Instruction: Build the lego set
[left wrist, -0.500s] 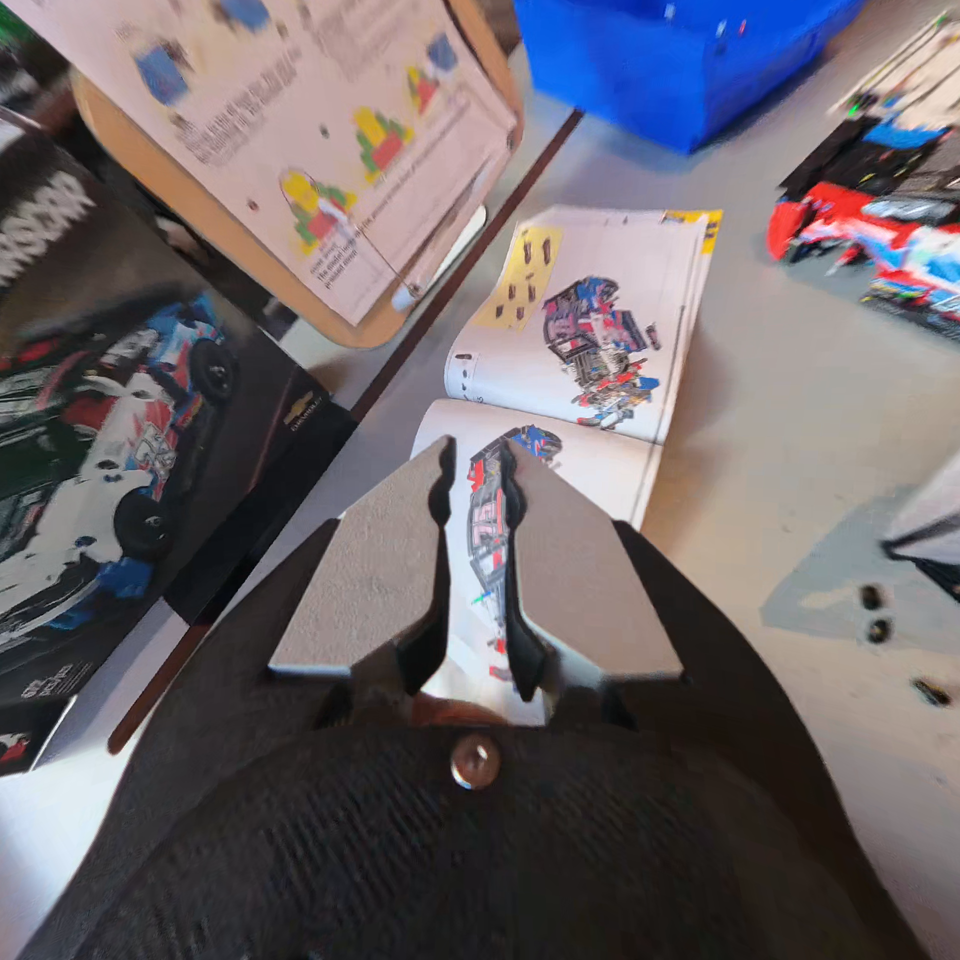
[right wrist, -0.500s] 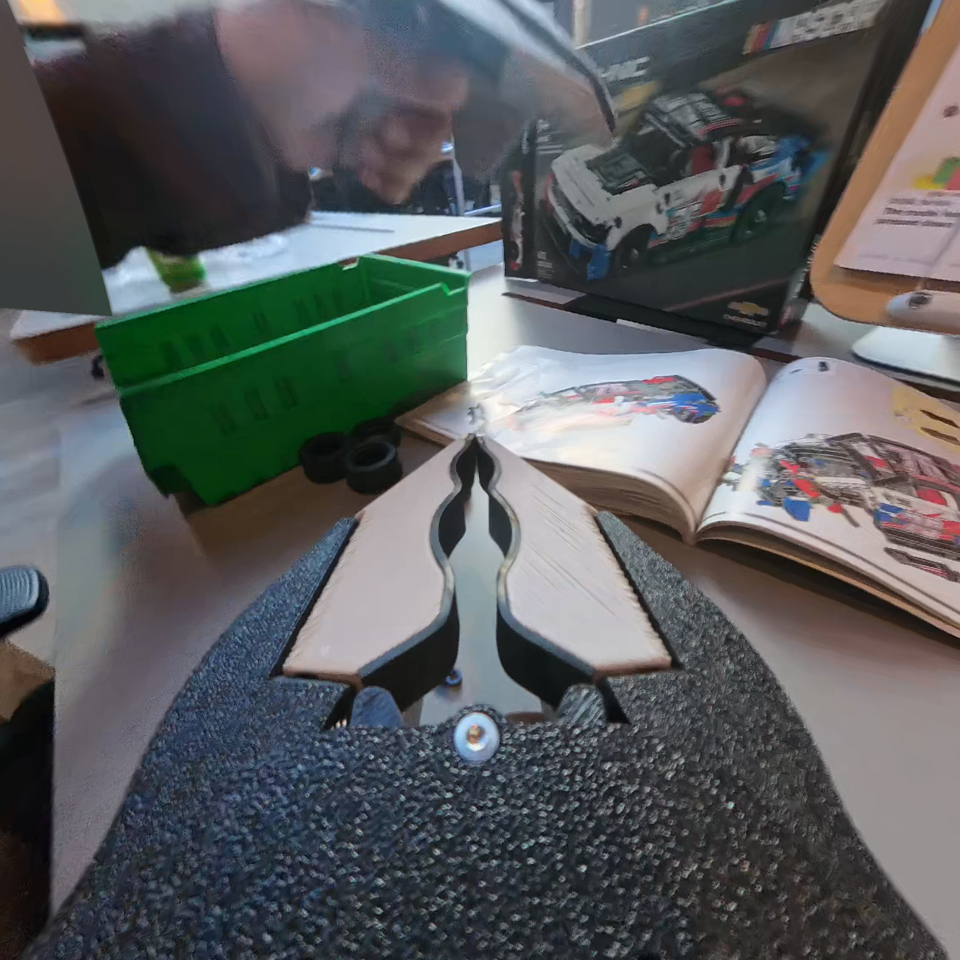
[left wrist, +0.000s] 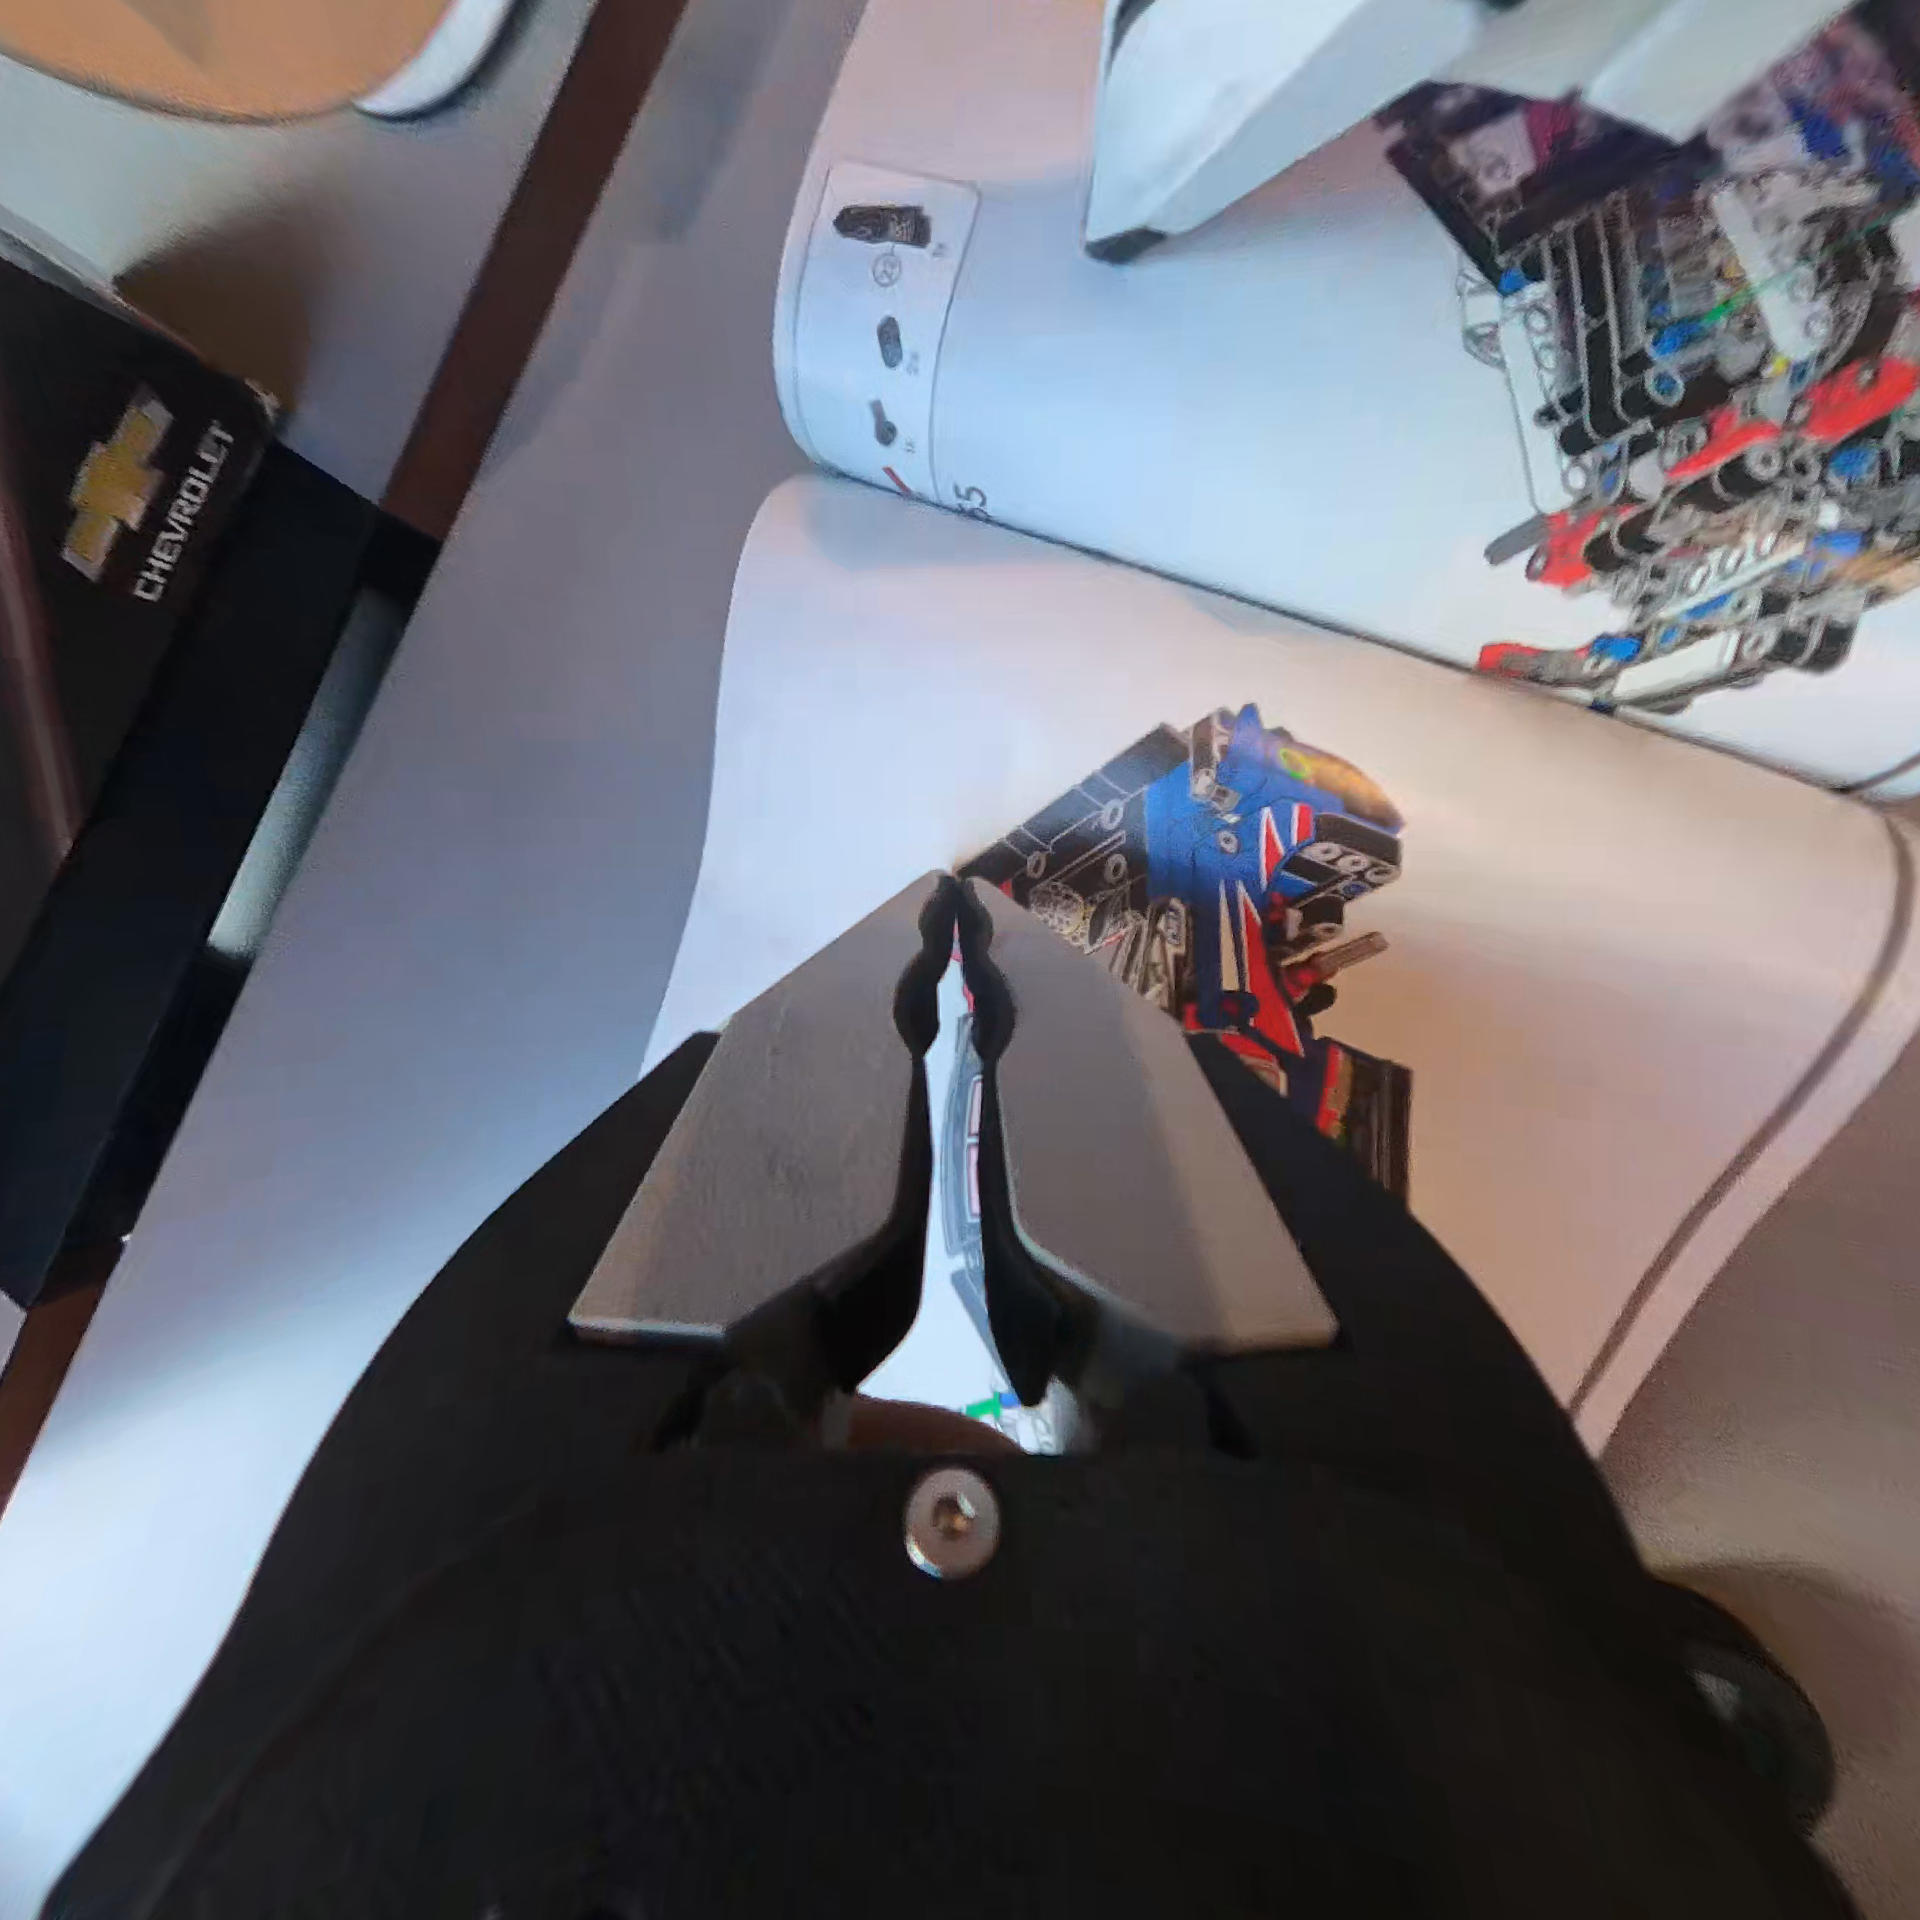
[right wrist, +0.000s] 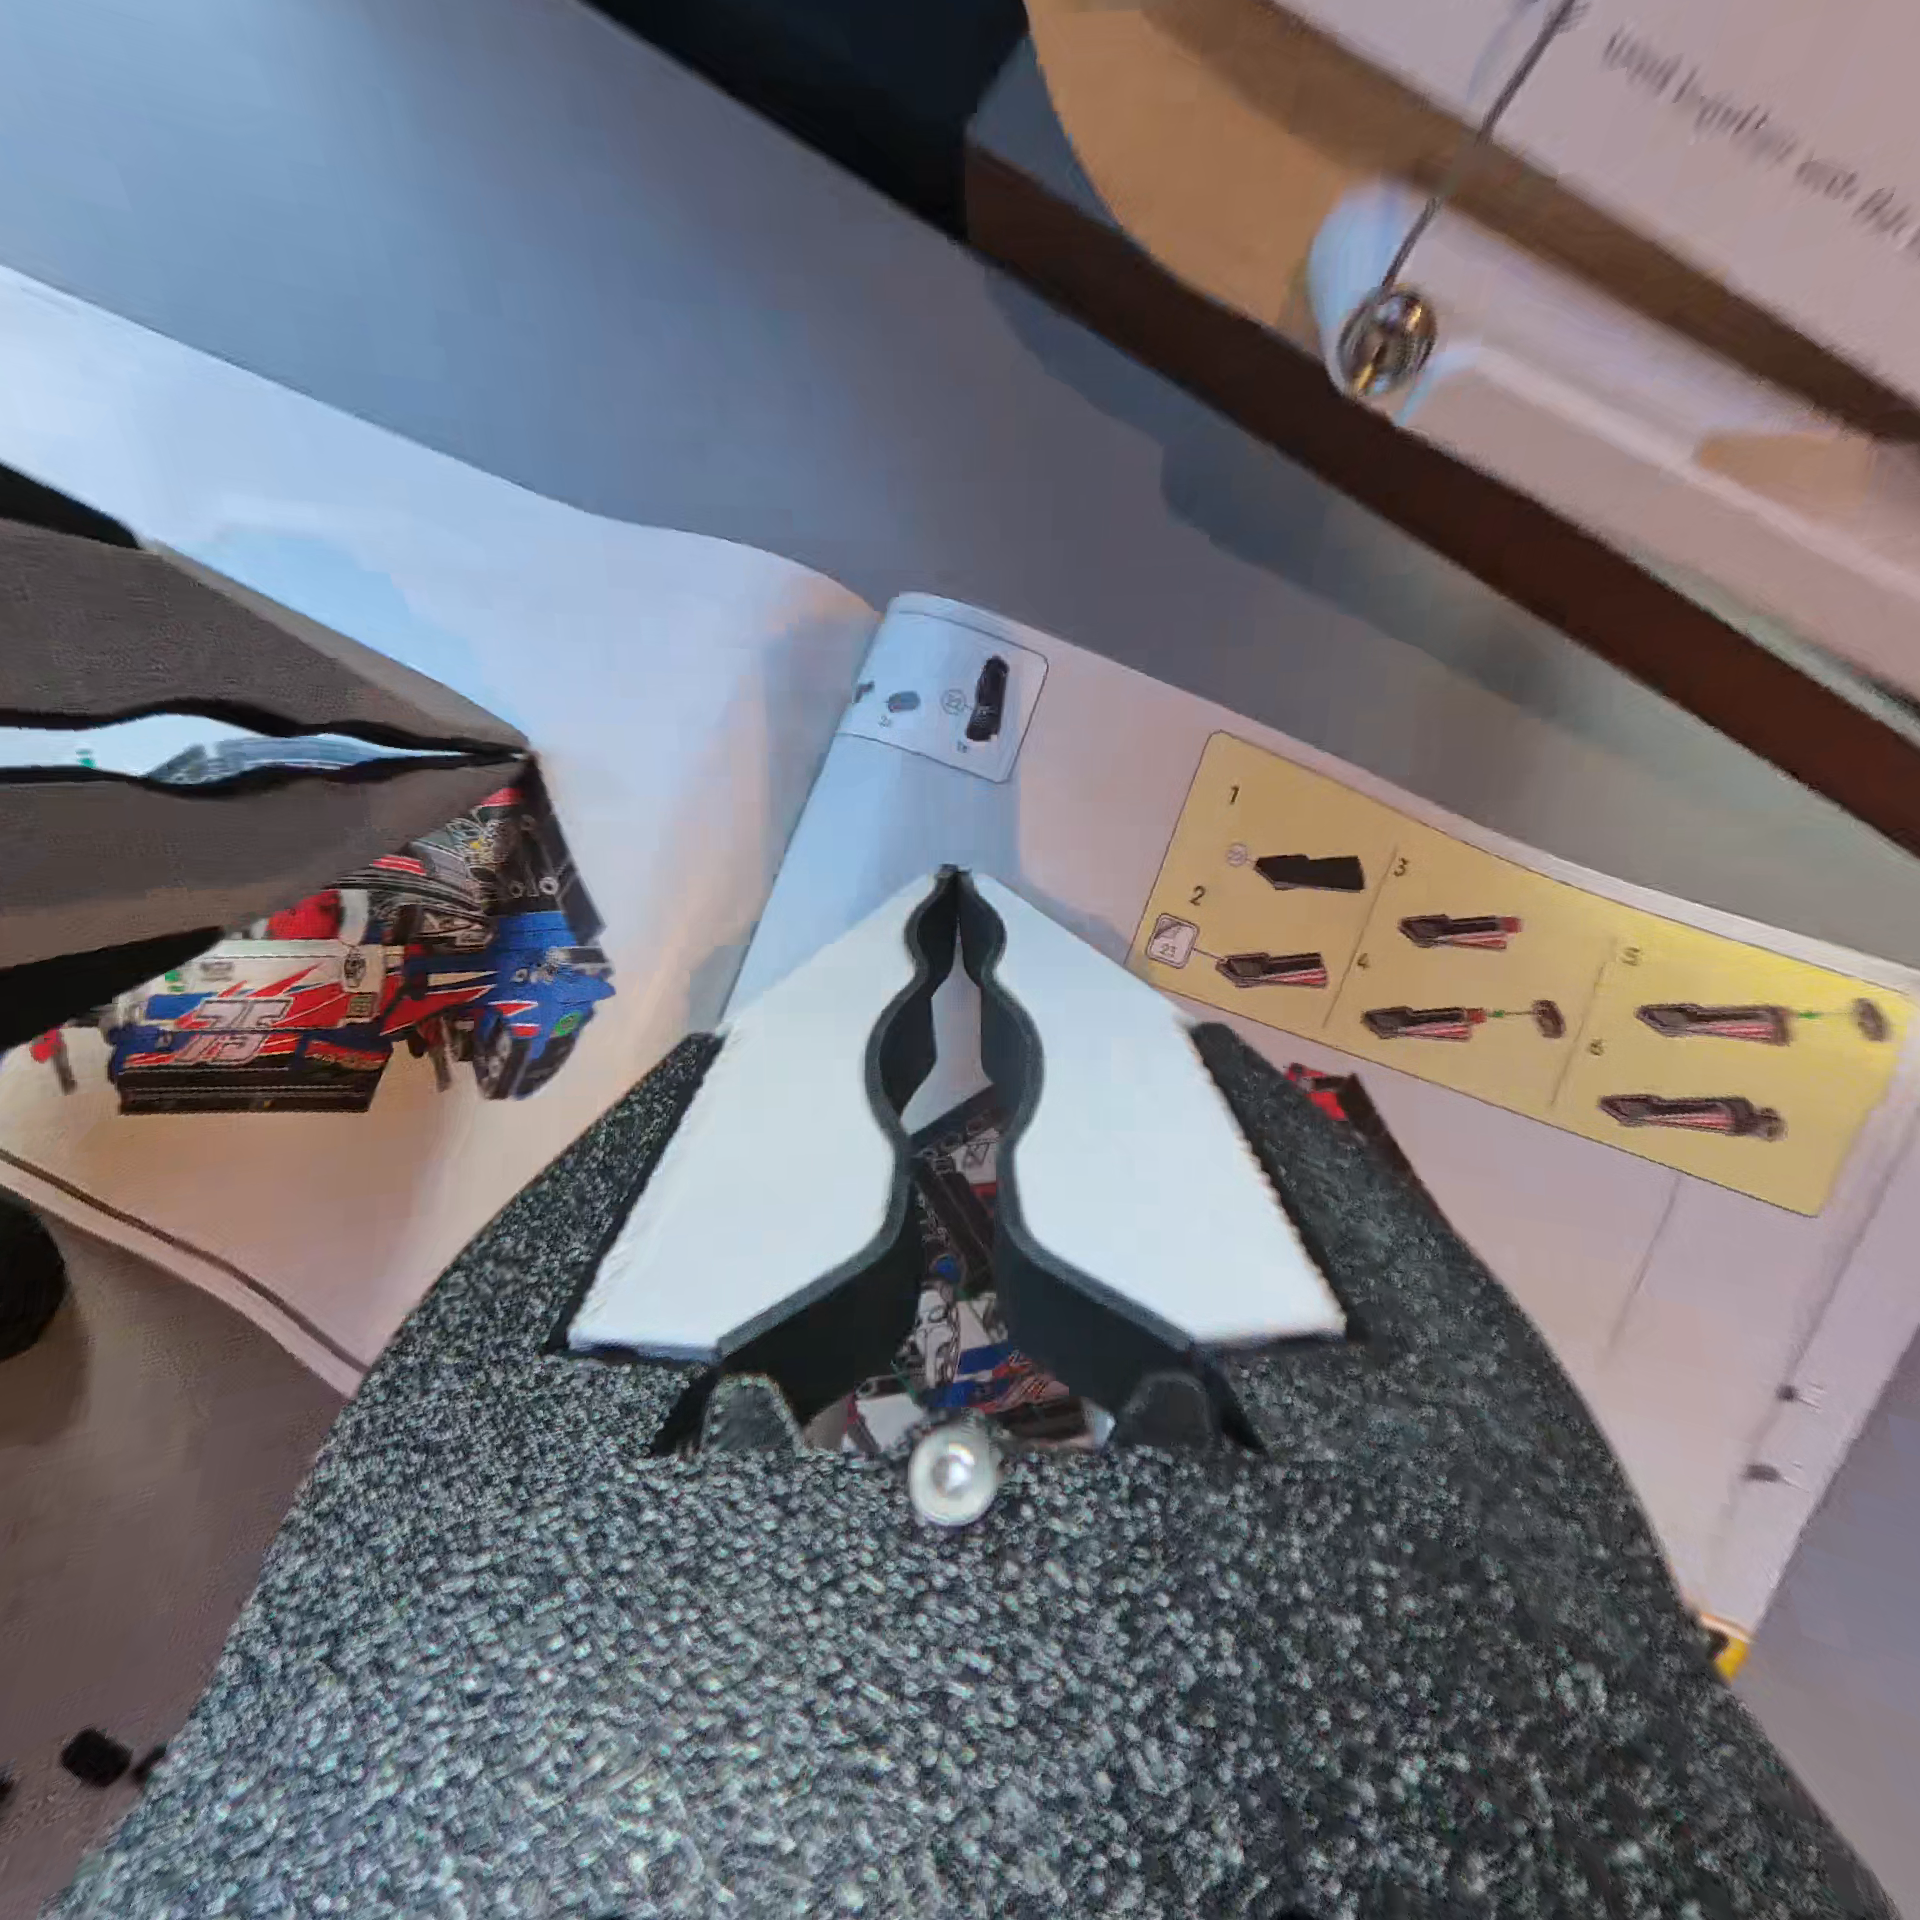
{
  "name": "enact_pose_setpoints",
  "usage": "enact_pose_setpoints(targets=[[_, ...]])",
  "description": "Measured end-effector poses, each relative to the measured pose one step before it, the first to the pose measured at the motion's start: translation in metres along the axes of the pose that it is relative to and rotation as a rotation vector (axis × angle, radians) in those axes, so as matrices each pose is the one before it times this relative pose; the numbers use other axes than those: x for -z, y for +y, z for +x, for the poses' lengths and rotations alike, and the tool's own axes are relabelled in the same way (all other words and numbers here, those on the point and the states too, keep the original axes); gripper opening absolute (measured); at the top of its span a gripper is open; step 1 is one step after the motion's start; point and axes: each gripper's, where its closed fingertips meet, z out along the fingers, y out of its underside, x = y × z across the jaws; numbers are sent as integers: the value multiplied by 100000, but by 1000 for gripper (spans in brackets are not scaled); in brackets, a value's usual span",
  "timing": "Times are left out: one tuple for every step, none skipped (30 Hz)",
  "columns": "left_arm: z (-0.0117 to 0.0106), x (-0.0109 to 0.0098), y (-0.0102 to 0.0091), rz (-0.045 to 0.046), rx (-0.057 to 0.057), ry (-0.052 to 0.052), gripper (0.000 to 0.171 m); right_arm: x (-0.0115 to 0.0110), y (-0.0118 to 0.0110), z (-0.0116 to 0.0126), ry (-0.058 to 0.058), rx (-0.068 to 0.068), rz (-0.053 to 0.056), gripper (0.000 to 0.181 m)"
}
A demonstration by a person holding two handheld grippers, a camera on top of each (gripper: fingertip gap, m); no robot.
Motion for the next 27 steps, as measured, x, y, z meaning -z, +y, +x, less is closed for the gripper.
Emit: enact_pose_setpoints(targets=[[105, -178, 246, -214, -92, 641, 0, -448, 370, 278, -912, -769, -2078, 0], [90, -171, 135, 209, 197, 560, 0, -58, 204, 258, 408, 771, -632, 0], [22, -97, 41, 459, -200, 75, 0, 249, 132, 247, 1502, 1333, -281, 0], [-18, 17, -16, 8, -448, -333, 0, 558, 51, 105, 1455, 1413, 133, 0], [-72, 219, -85, -283, -451, -606, 0, 879, -135, -231, 96, 1316, 1353, 0], [81, 475, -155, 12, -696, 543, 0, 1168, -248, -530, -1085, 1175, 2529, 0], [67, 775, -409, 1806, 400, 637, 0, 1421, -257, -764, -1645, 1250, 3117, 0], [-31, 1140, -642, 3605, 1626, 411, 0, 1609, -225, -968, -2026, 1338, 3523, 0], [-27, 1537, -813, 4521, 2064, 903, 0, 1748, -129, -1261, -2830, 1272, 3798, 1], [-151, 1915, -933, 5077, 2407, 187, 0, 1799, 13, -1595, -3728, 1103, 3827, 3], [-140, 2276, -937, 5280, 2517, 134, 0, 1768, 231, -1867, -4191, 1113, 3615, 5], [69, 2586, -934, 5837, 2436, 903, 0, 1645, 412, -2067, -4362, 1290, 3836, 7], [440, 2788, -937, 6695, 2155, 2013, 11, 1452, 559, -2266, -4626, 1562, 4369, 8], [725, 2881, -868, 6686, 1807, 1867, 13, 1154, 851, -2278, -4278, 1606, 3750, 8], [953, 2891, -836, 6749, 983, 1345, 13, 853, 1221, -2140, -3275, 1396, 2021, 8], [1159, 2792, -707, 5704, -33, 885, 15, 615, 1462, -1830, -1722, 1369, 721, 8], [1310, 2633, -450, 3986, -1115, 459, 20, 412, 1534, -1437, -3, 1266, 285, 8], [1333, 2488, -299, 3191, -1503, -355, 23, 272, 1519, -1156, 855, 891, -17, 8], [1246, 2345, -274, 4143, -746, -1370, 24, 158, 1503, -852, 1631, 868, -753, 8], [1405, 2177, -138, 4382, 209, -614, 24, 72, 1404, -529, 2700, 644, -938, 8], [1763, 1908, 139, 3522, 989, 1421, 23, 21, 1090, -529, 2212, -712, 668, 9], [2053, 1548, 489, 2634, 1582, 2919, 22, -40, 851, -818, -285, -1636, 1946, 9], [2158, 1138, 867, 1863, 1791, 3244, 20, -120, 829, -854, -1111, -1596, 1785, 9], [2074, 705, 1296, 826, 1356, 2833, 20, -178, 867, -550, 213, -875, 1416, 9], [2030, 294, 1576, 578, 1004, 3070, 19, -168, 771, -319, 1127, 137, 1868, 9], [2057, -100, 1726, 1381, 1869, 4175, 18, -161, 615, -237, 1243, 519, 2530, 9], [2039, -485, 1853, 2030, 3902, 5520, 17, -81, 339, -294, 999, 1140, 4088, 9]])
